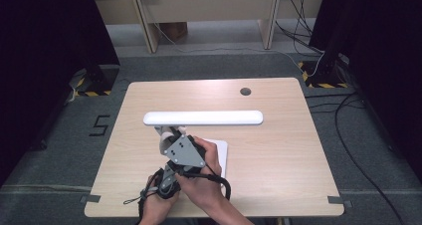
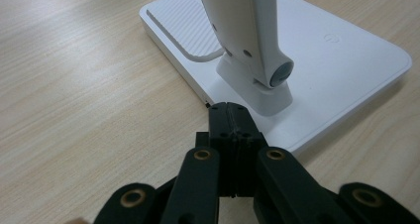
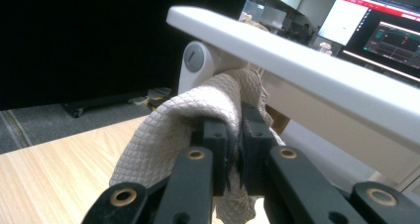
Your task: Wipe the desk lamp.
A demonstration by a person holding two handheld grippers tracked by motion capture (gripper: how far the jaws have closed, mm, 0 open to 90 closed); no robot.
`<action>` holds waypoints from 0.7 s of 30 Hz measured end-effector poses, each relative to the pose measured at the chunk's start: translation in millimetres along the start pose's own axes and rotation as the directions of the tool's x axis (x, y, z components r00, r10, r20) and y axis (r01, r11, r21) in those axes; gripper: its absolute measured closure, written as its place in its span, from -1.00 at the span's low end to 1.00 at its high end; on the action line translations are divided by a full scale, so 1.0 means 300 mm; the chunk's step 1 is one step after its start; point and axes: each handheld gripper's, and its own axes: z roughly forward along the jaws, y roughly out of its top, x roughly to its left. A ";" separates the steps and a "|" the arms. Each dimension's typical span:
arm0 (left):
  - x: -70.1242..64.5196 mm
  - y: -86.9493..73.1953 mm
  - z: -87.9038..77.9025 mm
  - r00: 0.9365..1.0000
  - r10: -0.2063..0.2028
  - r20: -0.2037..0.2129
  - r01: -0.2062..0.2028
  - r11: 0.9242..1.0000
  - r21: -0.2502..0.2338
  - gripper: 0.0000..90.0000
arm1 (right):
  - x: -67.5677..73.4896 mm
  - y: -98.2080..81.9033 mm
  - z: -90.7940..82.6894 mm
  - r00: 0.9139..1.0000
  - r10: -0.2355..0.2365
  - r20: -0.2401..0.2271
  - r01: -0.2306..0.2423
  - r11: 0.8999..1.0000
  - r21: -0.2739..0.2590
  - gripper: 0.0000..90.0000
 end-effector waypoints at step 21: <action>-0.003 0.002 0.001 1.000 0.017 -0.009 -0.017 1.000 0.001 0.98 | 0.006 -0.032 0.013 1.000 -0.001 -0.009 0.001 1.000 0.021 0.89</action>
